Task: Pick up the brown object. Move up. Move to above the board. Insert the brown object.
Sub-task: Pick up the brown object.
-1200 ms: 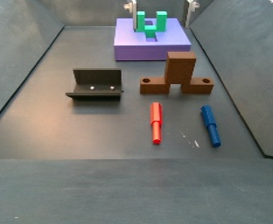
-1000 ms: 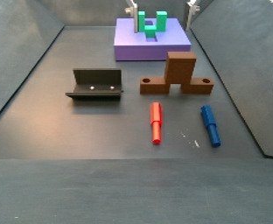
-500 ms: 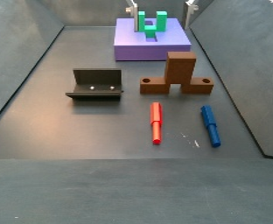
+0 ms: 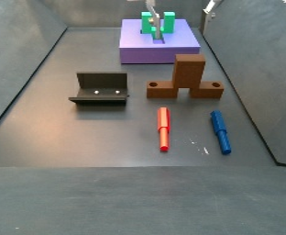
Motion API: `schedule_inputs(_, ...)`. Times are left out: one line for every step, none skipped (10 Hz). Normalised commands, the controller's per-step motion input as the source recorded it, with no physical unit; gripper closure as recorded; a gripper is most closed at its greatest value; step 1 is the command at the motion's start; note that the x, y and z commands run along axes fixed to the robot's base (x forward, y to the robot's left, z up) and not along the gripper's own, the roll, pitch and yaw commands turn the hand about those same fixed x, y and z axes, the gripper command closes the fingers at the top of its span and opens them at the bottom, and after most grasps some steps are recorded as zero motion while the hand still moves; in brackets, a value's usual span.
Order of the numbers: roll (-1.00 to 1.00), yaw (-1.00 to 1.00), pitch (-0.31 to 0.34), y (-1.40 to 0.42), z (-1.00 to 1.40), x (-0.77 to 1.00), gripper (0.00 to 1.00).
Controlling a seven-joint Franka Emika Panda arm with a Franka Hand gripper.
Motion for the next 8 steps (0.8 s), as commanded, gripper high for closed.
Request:
schedule_inputs(-0.11,0.0,0.0,-0.04,-0.17,-0.26,0.0)
schedule_inputs(-0.12,0.0,0.0,-0.05,-0.19,-0.23,0.0)
schedule_inputs(-0.11,0.0,0.0,-0.07,-0.25,-0.21,0.0)
schedule_inputs(-0.14,0.0,-0.01,-0.09,-0.22,-0.16,0.0)
schedule_inputs(-0.17,0.0,-0.02,-0.08,-0.21,-0.12,0.0)
schedule_inputs(-0.17,0.0,-0.027,-0.05,-0.21,-0.06,0.0)
schedule_inputs(-0.18,0.0,-0.034,0.0,-0.23,0.0,0.0)
schedule_inputs(-0.21,0.0,-0.049,0.0,-0.21,0.0,0.0)
